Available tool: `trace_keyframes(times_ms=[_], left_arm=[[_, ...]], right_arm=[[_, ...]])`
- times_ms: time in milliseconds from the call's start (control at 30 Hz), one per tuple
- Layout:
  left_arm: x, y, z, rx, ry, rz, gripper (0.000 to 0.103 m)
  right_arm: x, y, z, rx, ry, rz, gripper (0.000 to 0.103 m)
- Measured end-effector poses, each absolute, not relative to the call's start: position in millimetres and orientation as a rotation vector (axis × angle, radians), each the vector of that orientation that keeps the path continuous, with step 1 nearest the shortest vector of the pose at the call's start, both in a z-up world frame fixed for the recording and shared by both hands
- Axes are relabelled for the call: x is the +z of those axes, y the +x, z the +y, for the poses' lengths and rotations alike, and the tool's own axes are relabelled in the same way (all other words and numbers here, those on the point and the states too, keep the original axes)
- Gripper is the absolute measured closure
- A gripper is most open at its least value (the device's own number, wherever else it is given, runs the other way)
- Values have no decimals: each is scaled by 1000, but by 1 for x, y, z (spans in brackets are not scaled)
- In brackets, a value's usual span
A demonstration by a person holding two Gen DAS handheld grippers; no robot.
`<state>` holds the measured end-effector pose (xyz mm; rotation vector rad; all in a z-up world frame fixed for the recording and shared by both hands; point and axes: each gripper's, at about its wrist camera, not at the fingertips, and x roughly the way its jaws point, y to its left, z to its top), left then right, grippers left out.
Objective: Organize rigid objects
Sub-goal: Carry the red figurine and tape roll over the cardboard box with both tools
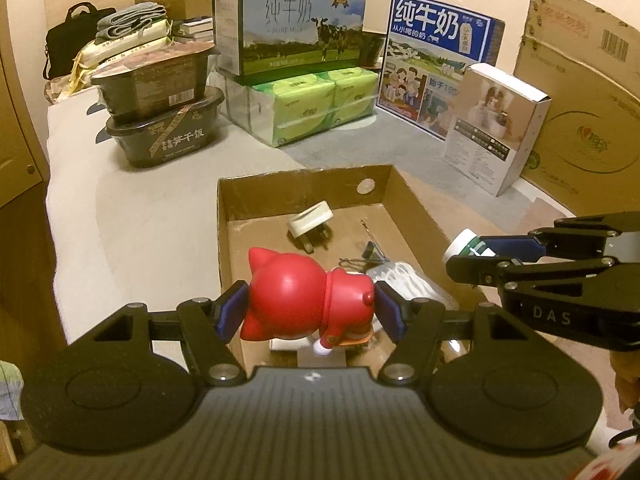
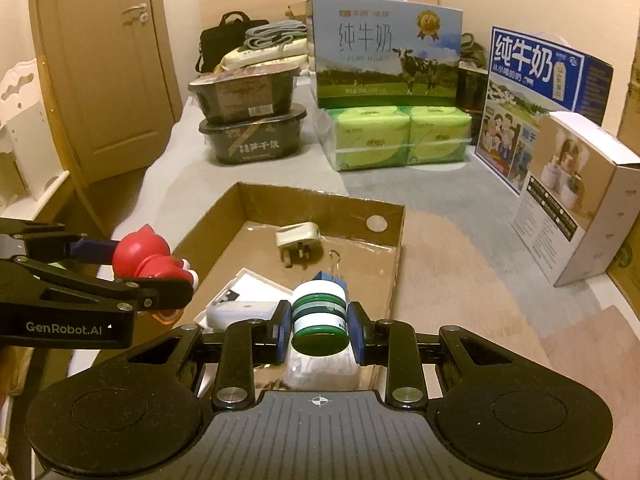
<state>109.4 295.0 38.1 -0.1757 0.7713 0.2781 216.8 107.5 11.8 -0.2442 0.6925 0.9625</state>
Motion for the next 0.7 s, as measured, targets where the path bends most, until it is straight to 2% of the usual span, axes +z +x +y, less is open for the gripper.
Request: trace_keyframes(times_ms=[700], left_arm=[[8,180,329,255,-115,834,38]], right_arm=[[-2,280,154,987,-302,712,73]])
